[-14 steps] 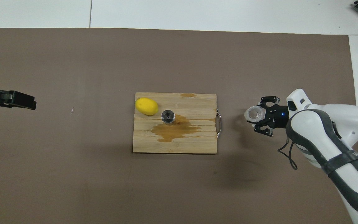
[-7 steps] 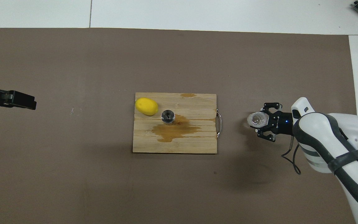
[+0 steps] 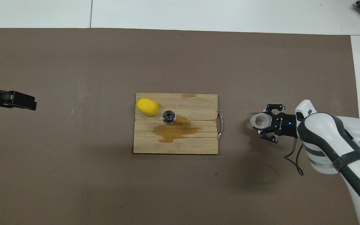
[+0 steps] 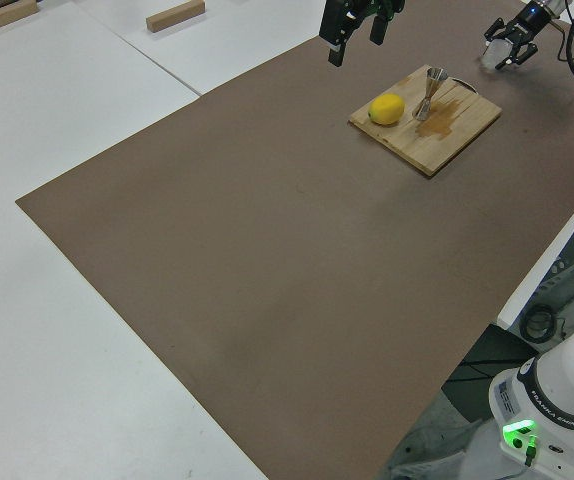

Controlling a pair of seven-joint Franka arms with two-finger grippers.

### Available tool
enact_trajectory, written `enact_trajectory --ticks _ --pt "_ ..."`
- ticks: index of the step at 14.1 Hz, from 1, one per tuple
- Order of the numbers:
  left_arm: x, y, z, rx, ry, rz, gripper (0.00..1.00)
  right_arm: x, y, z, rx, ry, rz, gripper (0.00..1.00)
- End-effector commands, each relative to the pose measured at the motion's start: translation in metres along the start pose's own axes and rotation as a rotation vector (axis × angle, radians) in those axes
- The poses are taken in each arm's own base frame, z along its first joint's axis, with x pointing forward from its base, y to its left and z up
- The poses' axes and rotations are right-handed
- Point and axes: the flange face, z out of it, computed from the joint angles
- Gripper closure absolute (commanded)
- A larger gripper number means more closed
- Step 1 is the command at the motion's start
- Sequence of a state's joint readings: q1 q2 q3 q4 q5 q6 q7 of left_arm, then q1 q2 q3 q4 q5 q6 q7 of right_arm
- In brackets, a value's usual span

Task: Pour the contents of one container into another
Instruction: 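Lower the white cup onto the table and open the right gripper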

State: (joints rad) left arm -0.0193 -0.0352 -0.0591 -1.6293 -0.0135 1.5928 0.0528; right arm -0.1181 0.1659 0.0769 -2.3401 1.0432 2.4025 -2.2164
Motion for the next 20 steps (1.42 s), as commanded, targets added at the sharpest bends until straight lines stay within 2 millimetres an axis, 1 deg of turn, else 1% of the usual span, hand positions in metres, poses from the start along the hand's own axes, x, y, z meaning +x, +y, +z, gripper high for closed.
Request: enact_trajectory --ticks 1,2,3,4,5,6,7,9,16,19,20 --pt "0.000 0.003 0.003 -0.003 0.008 -0.012 0.00 -0.008 -0.005 -0.001 -0.021 0.010 -0.003 0.50" --pt "0.000 0.003 0.003 -0.003 0.008 -0.012 0.00 -0.011 -0.008 0.000 -0.021 0.015 0.010 0.50" --pt "0.000 0.003 0.003 -0.003 0.008 -0.012 0.00 -0.011 -0.009 0.001 -0.023 0.022 0.015 0.47" --pt "0.000 0.003 0.003 -0.003 0.008 -0.012 0.00 -0.011 -0.009 0.001 -0.024 0.022 0.016 0.41" --pt "0.000 0.003 0.003 -0.003 0.008 -0.012 0.00 -0.011 -0.010 0.002 -0.021 0.024 0.018 0.34" --pt "0.000 0.002 0.003 -0.002 0.008 -0.012 0.00 -0.012 -0.009 0.001 -0.022 0.024 0.018 0.20" --pt "0.000 0.003 0.003 -0.003 0.008 -0.012 0.00 -0.012 -0.009 0.001 -0.022 0.025 0.017 0.11" --pt "0.000 0.003 0.003 -0.003 0.008 -0.012 0.00 -0.010 -0.009 0.000 -0.025 0.026 0.015 0.00" --pt "0.001 0.003 0.005 -0.002 0.004 -0.016 0.00 0.011 -0.005 -0.027 -0.054 0.052 -0.016 0.00" --pt "0.001 0.006 0.005 -0.003 0.004 -0.016 0.00 0.001 -0.006 -0.041 -0.038 0.068 -0.011 0.00" --pt "0.001 0.006 0.005 -0.003 0.004 -0.016 0.00 0.001 -0.005 -0.048 -0.042 0.062 -0.021 0.00"
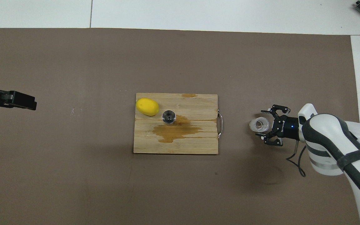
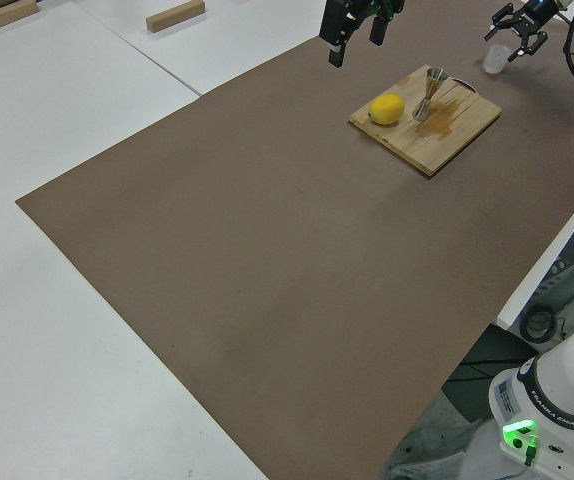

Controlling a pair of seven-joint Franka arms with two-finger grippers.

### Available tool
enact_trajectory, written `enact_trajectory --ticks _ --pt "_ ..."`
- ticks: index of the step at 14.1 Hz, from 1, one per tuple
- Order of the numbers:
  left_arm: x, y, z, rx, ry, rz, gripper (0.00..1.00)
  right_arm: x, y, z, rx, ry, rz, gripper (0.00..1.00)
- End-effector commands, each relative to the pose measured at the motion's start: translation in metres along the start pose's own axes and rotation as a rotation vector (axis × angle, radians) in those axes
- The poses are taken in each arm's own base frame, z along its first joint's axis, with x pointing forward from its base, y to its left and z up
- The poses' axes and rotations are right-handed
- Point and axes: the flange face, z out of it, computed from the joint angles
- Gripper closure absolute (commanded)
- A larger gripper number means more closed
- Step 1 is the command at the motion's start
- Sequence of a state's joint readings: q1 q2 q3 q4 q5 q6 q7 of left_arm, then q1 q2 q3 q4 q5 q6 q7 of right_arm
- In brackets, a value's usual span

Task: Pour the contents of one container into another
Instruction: 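Lower the white cup onto the table and open the right gripper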

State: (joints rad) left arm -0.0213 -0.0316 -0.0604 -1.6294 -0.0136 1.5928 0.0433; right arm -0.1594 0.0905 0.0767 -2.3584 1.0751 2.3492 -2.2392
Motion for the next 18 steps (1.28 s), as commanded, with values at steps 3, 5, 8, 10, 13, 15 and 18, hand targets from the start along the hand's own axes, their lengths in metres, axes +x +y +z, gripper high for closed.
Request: enact_trajectory --ticks 3,5,8,10,13,15,18 --pt "0.001 0.005 0.003 -0.002 0.008 -0.012 0.00 0.008 -0.002 -0.031 0.000 -0.024 -0.024 0.00" --pt "0.001 0.005 0.003 -0.002 0.008 -0.016 0.00 0.017 -0.002 -0.035 0.028 -0.045 0.017 0.00" --pt "0.001 0.005 0.003 -0.002 0.010 -0.021 0.00 0.032 -0.001 -0.049 0.035 -0.077 0.068 0.00" --pt "0.001 0.005 0.003 -0.002 0.010 -0.024 0.00 0.046 0.000 -0.056 0.044 -0.104 0.119 0.00" --pt "0.001 0.007 0.003 -0.002 0.011 -0.018 0.00 0.071 0.003 -0.073 0.019 -0.159 0.204 0.00" --pt "0.000 0.007 0.003 0.003 0.011 -0.007 0.00 0.099 0.009 -0.073 0.024 -0.184 0.237 0.00" --pt "0.000 0.005 0.003 0.015 0.010 0.010 0.00 0.133 0.018 -0.084 -0.008 -0.249 0.303 0.00"
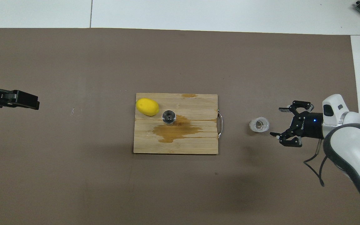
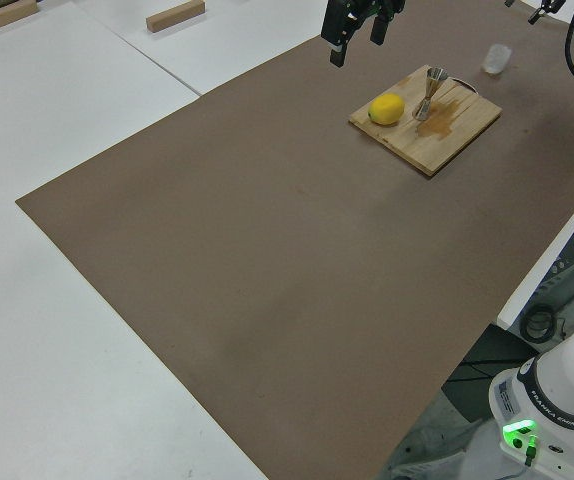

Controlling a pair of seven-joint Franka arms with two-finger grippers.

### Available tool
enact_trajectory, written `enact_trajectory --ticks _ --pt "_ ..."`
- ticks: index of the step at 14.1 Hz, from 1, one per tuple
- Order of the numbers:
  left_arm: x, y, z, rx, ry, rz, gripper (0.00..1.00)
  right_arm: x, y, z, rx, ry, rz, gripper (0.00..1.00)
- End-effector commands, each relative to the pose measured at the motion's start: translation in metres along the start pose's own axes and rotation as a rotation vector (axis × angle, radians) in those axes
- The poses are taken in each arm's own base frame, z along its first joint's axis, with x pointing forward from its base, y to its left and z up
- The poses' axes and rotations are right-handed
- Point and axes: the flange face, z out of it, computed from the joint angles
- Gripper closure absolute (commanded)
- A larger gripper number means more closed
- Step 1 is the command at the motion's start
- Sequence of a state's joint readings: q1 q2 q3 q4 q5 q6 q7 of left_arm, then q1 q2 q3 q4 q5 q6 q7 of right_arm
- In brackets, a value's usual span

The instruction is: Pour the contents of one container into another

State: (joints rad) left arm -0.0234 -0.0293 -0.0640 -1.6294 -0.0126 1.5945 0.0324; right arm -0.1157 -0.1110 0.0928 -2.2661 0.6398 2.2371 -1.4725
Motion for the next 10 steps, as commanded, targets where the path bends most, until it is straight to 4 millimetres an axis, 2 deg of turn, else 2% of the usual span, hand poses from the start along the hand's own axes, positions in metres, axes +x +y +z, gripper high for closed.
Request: enact_trajectory --ticks 1,5,8,10 --pt "0.000 0.001 0.001 0.023 0.020 0.037 0.00 0.028 0.000 -0.021 -0.015 -0.060 0.067 0.00" --pt "0.000 -0.003 -0.001 0.027 0.025 0.103 0.00 0.066 0.004 -0.053 -0.067 -0.130 0.211 0.00" --pt "0.001 -0.005 -0.001 0.026 0.028 0.102 0.00 0.097 0.004 -0.084 -0.187 -0.187 0.395 0.00" --pt "0.000 -0.006 -0.002 0.025 0.030 0.100 0.00 0.115 0.003 -0.094 -0.238 -0.185 0.491 0.00"
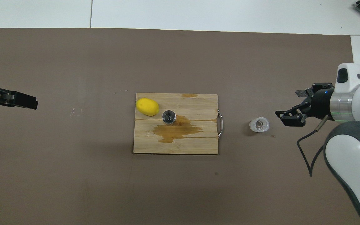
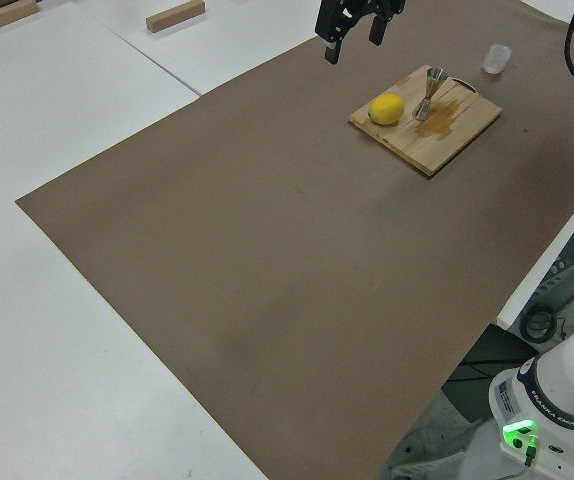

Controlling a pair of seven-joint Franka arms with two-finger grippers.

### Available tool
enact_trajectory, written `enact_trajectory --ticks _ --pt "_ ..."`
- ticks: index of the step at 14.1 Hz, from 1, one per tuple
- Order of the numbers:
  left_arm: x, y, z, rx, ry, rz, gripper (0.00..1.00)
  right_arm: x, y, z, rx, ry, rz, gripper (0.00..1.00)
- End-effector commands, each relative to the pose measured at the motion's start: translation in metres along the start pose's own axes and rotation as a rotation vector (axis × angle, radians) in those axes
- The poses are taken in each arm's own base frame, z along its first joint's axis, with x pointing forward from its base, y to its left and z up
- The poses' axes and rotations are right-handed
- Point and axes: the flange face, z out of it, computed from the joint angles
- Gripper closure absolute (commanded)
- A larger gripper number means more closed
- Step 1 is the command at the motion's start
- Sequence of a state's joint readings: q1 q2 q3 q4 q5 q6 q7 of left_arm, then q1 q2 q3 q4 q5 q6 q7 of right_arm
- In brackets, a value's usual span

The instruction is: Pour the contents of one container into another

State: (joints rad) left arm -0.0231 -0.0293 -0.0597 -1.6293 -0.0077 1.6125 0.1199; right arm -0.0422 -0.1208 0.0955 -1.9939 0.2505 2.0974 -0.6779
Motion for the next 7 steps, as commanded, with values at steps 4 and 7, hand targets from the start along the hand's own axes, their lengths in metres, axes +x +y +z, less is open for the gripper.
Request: enact_trajectory --ticks 4,7 --pt "-0.002 -0.002 0.000 0.021 0.013 0.017 0.00 0.033 -0.010 -0.041 -0.107 -0.101 0.299 0.00" --pt "-0.002 -0.003 -0.001 0.021 0.012 0.057 0.00 0.051 -0.023 -0.054 -0.197 -0.121 0.477 0.00"
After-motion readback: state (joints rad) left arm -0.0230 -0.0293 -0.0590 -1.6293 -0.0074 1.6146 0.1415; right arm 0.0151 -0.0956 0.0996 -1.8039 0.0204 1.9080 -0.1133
